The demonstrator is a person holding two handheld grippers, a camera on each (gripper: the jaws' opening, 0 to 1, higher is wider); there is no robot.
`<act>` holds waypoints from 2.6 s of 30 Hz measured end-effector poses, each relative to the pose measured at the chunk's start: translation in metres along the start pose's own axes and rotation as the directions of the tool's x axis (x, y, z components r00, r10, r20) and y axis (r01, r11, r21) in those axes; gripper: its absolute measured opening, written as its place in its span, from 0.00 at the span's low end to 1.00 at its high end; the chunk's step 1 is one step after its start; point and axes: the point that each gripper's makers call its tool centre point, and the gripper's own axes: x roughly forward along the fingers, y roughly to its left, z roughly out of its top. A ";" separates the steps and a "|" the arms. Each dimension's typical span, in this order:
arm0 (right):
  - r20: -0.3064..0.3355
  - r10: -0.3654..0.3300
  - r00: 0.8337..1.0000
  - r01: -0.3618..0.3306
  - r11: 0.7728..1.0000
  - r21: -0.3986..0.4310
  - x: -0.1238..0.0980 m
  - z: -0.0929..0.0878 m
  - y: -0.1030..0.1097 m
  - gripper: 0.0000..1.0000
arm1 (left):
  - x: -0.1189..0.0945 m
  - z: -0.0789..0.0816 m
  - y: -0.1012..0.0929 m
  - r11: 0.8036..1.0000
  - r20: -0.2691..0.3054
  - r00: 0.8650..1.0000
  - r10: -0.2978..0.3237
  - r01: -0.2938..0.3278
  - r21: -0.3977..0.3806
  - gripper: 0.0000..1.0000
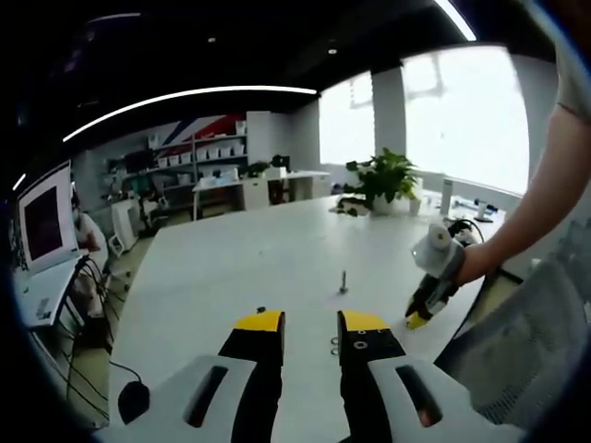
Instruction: Place the washer onto the threaded stud by aligning its center hole with the stud, sliding it down to the base, and recovering from edge contact or off-axis alignment until the washer reaches the visible bottom stop.
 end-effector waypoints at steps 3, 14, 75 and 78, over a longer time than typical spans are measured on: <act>-0.005 0.005 1.000 -0.005 1.000 -0.012 -0.001 -0.002 0.002 0.23 | 0.000 0.000 -0.001 1.000 0.001 1.000 -0.002 0.001 0.001 0.21; -0.061 -0.007 0.998 -0.002 0.989 -0.145 -0.001 -0.007 0.004 0.21 | 0.000 0.000 -0.002 1.000 0.000 1.000 -0.007 0.007 0.002 0.21; -0.088 -0.024 0.996 0.007 0.982 -0.188 -0.004 0.005 -0.006 0.13 | 0.000 -0.002 0.002 1.000 -0.008 1.000 0.008 -0.008 -0.002 0.20; -0.069 -0.027 0.997 0.015 0.986 -0.169 -0.005 0.012 -0.010 0.13 | 0.000 -0.002 0.002 1.000 -0.007 1.000 0.009 -0.009 -0.002 0.20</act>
